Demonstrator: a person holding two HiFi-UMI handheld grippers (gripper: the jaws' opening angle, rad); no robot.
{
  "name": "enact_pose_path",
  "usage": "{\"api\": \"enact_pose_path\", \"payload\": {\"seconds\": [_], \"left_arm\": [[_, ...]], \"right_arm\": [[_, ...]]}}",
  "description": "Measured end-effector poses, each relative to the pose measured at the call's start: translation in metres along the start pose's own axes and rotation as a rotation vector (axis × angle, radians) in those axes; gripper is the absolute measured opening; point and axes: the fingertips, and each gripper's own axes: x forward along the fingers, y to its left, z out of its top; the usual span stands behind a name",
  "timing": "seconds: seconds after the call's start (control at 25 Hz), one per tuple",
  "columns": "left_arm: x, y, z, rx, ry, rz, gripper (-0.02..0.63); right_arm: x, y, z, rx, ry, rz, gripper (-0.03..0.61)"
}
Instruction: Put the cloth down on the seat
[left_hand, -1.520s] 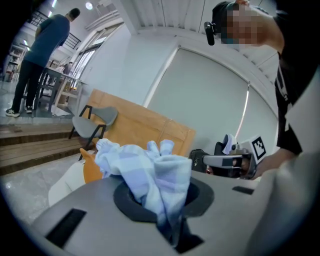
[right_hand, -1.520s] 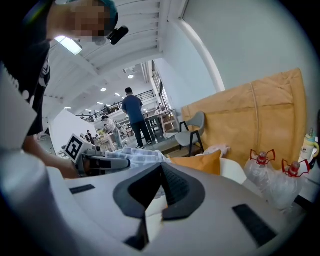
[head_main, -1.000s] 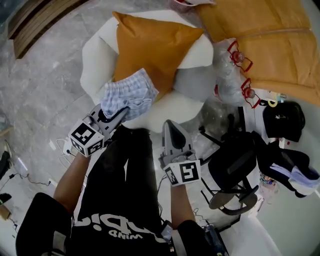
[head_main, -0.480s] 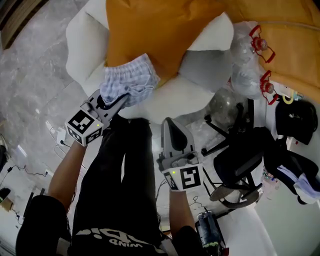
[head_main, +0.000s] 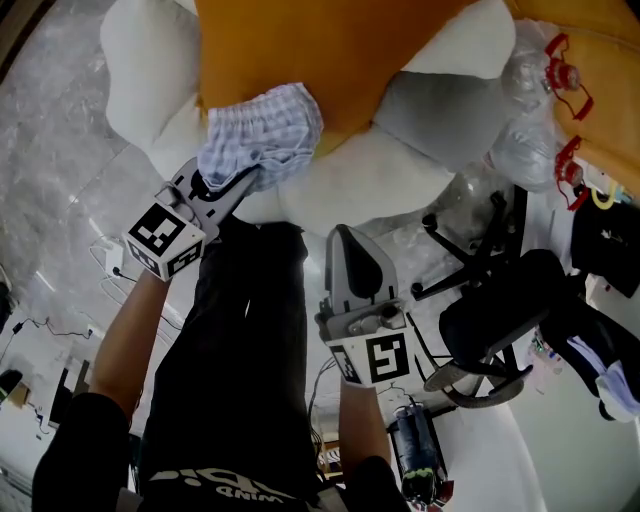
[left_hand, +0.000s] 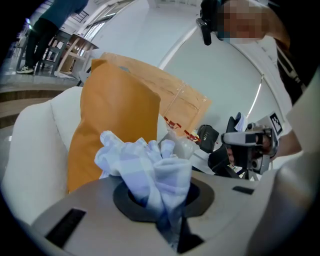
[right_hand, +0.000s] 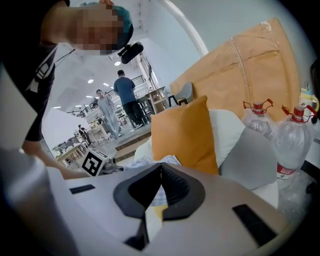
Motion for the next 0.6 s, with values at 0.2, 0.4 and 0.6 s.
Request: {"api": "enact_pose_path", "payload": {"seconds": [0.2, 0.4, 0.6], "left_arm": [[0.0, 0.014, -0.02, -0.014, 0.025, 0.028, 0.071], [0.004, 0.023, -0.03, -0.017, 0.033, 0.033, 0.078], [0.006, 0.023, -0.039, -0.035, 0.067, 0.008, 0.2]], "right_arm": [[0.004, 0.002, -0.015, 0.011, 0.016, 0.006, 0.021], [0.009, -0.001, -0.025, 0.026, 0.032, 0.008, 0.021], [0.011, 0.0, -0.028, 0.036, 0.037, 0.015, 0.021]]}}
